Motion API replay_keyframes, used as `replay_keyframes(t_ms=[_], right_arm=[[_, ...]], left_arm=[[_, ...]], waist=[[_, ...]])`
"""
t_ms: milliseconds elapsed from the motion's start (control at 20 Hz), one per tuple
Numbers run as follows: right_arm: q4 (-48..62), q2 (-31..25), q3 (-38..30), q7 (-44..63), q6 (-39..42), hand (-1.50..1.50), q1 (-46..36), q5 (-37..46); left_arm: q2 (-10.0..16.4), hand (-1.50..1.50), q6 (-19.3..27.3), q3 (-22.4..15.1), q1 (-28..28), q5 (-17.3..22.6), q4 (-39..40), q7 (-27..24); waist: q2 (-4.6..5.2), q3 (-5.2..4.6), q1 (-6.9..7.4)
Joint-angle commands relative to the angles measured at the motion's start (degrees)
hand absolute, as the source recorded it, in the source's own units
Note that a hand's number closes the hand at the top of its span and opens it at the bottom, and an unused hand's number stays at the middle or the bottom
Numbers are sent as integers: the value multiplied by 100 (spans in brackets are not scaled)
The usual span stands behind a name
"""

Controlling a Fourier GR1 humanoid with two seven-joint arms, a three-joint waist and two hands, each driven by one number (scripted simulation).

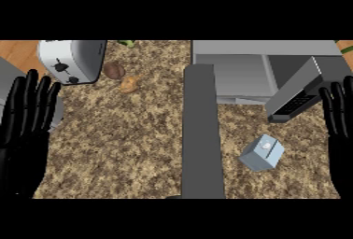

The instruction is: Pick up the milk, place it into the microwave and close the microwave

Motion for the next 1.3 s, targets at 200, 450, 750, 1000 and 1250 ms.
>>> replay_keyframes(t_ms=[200, 450, 750, 1000, 1250], right_arm=[[155, 319, 463, 771, -902, -150, -859, 1346], [518, 555, 756, 1004, -1715, -150, -1000, 1081], [108, 551, 623, 1417, -1702, -150, -686, 1109], [528, 473, 685, 1105, -1702, -150, -470, 1273], [1183, 563, 959, 454, -2038, -150, -184, 1202]], left_arm=[[464, -150, -791, 573, -342, 755, 823, -543], [-2, -150, -564, 253, 225, 742, 791, -210], [-161, -150, -671, 193, 862, 632, 542, -649], [-176, -150, -820, 186, 1146, 678, 345, -691], [-128, -150, -797, 201, 1091, 771, -119, -130]], waist=[[-47, -87, -128], [-61, -78, -104], [-68, -78, -127], [-66, -77, -119], [-65, -76, -126]])
